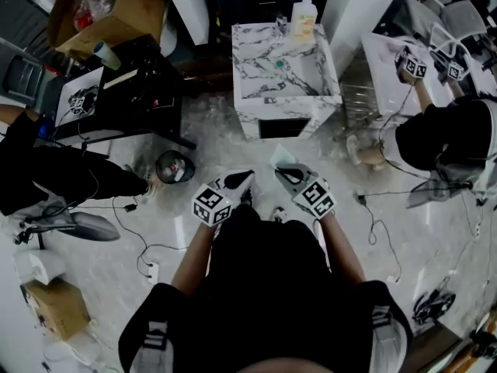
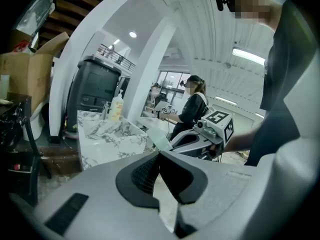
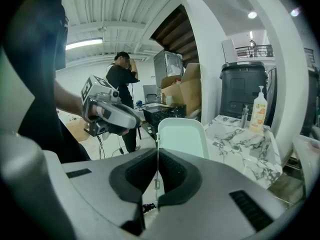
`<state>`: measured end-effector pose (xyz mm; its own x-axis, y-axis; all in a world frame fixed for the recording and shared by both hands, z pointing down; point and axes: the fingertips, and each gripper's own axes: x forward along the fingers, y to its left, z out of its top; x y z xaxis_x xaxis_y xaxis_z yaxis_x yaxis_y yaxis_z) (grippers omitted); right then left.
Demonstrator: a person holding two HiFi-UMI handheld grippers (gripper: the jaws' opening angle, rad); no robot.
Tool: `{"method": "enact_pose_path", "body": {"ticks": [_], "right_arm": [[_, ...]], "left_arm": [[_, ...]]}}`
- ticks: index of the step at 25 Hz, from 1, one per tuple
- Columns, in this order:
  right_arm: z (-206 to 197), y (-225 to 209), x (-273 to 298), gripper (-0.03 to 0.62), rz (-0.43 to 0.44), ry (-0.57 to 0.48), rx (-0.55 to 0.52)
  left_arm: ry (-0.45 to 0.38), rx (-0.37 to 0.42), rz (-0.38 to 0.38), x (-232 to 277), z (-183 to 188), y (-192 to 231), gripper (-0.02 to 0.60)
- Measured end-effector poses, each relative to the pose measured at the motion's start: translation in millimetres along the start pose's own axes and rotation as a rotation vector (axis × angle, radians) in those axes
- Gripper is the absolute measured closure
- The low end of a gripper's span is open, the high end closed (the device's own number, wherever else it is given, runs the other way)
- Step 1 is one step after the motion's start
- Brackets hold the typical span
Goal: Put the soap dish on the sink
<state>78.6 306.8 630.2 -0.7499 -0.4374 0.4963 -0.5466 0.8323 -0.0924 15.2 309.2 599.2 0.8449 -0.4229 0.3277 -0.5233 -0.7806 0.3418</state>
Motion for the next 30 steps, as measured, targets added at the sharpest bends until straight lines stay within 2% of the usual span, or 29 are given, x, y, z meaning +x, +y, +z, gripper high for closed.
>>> {"method": "enact_pose_path", "body": {"ticks": [6, 14, 23, 27, 30], "right_arm": [[19.6, -22.5, 32.8, 0.595, -0.018, 0.014, -0.032], [33.4, -55.7, 58.6, 0.595, -0.082, 0.042, -0.021], [38.0, -92.7, 70.6, 0.595, -0.180, 0.066, 0.011], [44.4, -103.4, 78.6, 0.595, -0.204, 0.064, 0.059], [49.3, -110.3, 88.9, 0.595, -0.215, 0.060, 0.051]], "left_arm": [[0.013, 0.001, -0.031, 5.1, 21.1, 42.6, 0.581], [0.029, 0.026, -0.097, 23.0, 46.0, 91.0, 0.581], [0.052, 0.062, -0.198, 51.0, 65.6, 122.2, 0.581], [0.047, 0.073, -0.224, 57.3, 74.9, 137.6, 0.581], [0.048, 0.075, -0.229, 56.3, 75.7, 150.3, 0.581]]}}
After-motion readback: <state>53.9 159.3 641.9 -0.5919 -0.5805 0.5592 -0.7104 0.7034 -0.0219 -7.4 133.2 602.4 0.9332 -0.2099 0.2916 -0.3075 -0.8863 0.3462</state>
